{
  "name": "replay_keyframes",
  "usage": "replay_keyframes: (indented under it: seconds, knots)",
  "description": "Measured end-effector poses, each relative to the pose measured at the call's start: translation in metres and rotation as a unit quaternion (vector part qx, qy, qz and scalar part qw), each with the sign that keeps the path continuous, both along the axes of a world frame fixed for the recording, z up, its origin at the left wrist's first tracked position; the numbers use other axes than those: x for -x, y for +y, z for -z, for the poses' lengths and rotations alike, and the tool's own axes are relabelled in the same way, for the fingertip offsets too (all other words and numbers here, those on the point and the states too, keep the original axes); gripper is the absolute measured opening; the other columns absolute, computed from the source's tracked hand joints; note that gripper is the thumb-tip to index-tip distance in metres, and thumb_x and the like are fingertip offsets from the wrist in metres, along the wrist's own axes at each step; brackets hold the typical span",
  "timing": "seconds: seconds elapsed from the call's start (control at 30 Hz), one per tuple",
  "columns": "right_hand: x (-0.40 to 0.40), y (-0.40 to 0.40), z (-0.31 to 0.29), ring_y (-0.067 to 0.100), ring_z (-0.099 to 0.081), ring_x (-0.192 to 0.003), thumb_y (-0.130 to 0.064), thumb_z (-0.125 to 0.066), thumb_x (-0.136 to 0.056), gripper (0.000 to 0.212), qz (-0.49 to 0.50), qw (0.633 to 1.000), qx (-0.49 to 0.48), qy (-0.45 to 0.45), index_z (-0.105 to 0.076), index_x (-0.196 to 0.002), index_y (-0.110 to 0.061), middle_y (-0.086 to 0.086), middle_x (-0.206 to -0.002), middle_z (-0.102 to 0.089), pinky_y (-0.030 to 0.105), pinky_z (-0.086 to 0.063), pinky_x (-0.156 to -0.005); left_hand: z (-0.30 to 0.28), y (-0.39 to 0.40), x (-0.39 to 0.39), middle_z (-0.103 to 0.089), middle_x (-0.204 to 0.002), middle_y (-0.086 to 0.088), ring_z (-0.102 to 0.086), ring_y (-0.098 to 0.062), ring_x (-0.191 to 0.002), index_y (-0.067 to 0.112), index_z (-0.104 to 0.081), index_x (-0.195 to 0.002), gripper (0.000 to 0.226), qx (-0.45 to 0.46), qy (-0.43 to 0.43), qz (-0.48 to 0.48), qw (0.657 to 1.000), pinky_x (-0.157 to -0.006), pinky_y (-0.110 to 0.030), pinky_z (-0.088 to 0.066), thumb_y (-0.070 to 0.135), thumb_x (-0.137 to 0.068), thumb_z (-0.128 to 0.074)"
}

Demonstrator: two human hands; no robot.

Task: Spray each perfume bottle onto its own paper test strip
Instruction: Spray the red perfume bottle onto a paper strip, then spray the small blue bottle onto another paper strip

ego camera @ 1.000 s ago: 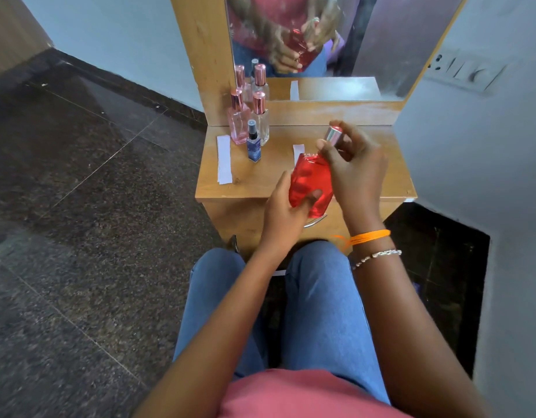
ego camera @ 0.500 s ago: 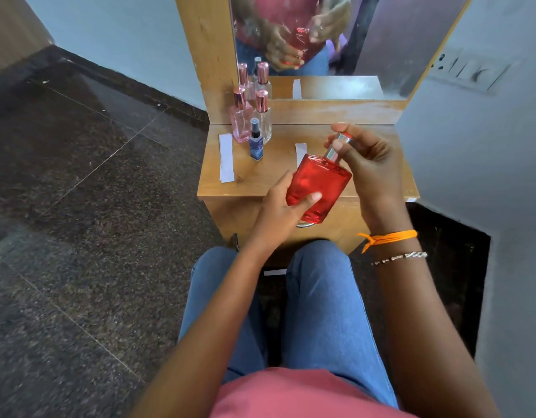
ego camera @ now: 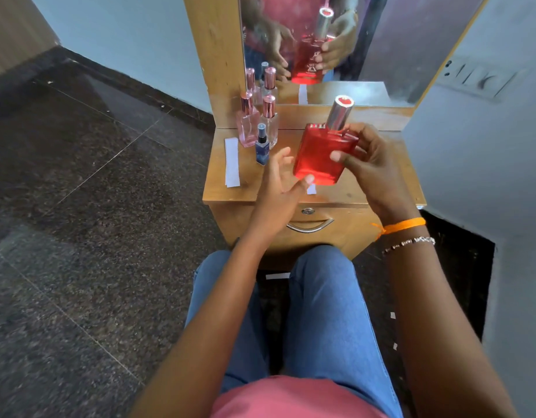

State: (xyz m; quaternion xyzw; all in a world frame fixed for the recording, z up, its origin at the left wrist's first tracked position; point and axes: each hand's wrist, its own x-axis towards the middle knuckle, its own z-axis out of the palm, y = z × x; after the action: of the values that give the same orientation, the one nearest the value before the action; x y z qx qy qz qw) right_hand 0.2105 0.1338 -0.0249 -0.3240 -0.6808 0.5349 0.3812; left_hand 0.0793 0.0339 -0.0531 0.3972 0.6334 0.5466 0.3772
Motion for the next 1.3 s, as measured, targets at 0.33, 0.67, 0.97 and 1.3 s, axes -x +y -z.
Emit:
replay_keyframes:
  seconds: [0.33, 0.67, 0.97, 1.3]
  knots:
    - [0.033, 0.062, 0.010, 0.009, -0.054, -0.095, 0.006, -0.061, -0.078, 0.042, -0.003, 0.998, -0.049, -0.049, -0.053, -0.115, -0.012, -0.004, -0.102, -0.060, 0.023, -0.046, -0.091, 0.003, -0.007, 0.008, -0.064, -0.110, -0.003, -0.054, 0.002, -0.085, 0.012, -0.064, -0.106, 0.020, 0.013, 0.096, -0.046, 0.994, -0.071, 0.001, -0.039, 0.010, -0.089, -0.055]
    - [0.033, 0.060, 0.015, 0.016, -0.055, -0.116, 0.006, -0.061, -0.080, 0.053, -0.008, 0.997, -0.051, -0.060, -0.047, -0.129, -0.009, 0.003, -0.125, -0.057, 0.032, -0.045, -0.104, 0.004, -0.009, 0.011, -0.066, -0.105, 0.002, -0.055, -0.001, -0.087, 0.016, -0.067, -0.098, 0.017, 0.016, 0.119, -0.040, 0.992, -0.073, -0.001, -0.039, 0.010, -0.090, -0.054]
    - [0.070, -0.054, 0.044, 0.013, -0.056, -0.073, -0.003, -0.059, -0.087, 0.008, 0.112, 0.971, -0.203, -0.055, -0.064, -0.086, -0.010, -0.003, -0.081, -0.060, 0.022, -0.045, -0.068, 0.009, -0.027, 0.057, -0.059, -0.102, -0.007, -0.056, -0.024, -0.093, 0.013, -0.064, -0.102, 0.027, 0.060, 0.264, -0.213, 0.939, -0.084, -0.030, -0.041, -0.001, -0.085, -0.049]
    - [0.139, -0.052, 0.062, 0.040, -0.050, -0.110, 0.003, -0.060, -0.081, 0.044, -0.017, 0.929, -0.268, -0.256, -0.054, -0.125, 0.003, 0.024, -0.113, -0.063, 0.038, -0.038, -0.091, 0.019, -0.030, 0.082, -0.056, -0.113, -0.012, -0.049, -0.035, -0.105, 0.017, -0.059, -0.120, 0.033, 0.152, 0.339, -0.171, 0.912, -0.092, -0.048, -0.042, 0.020, -0.087, -0.060]
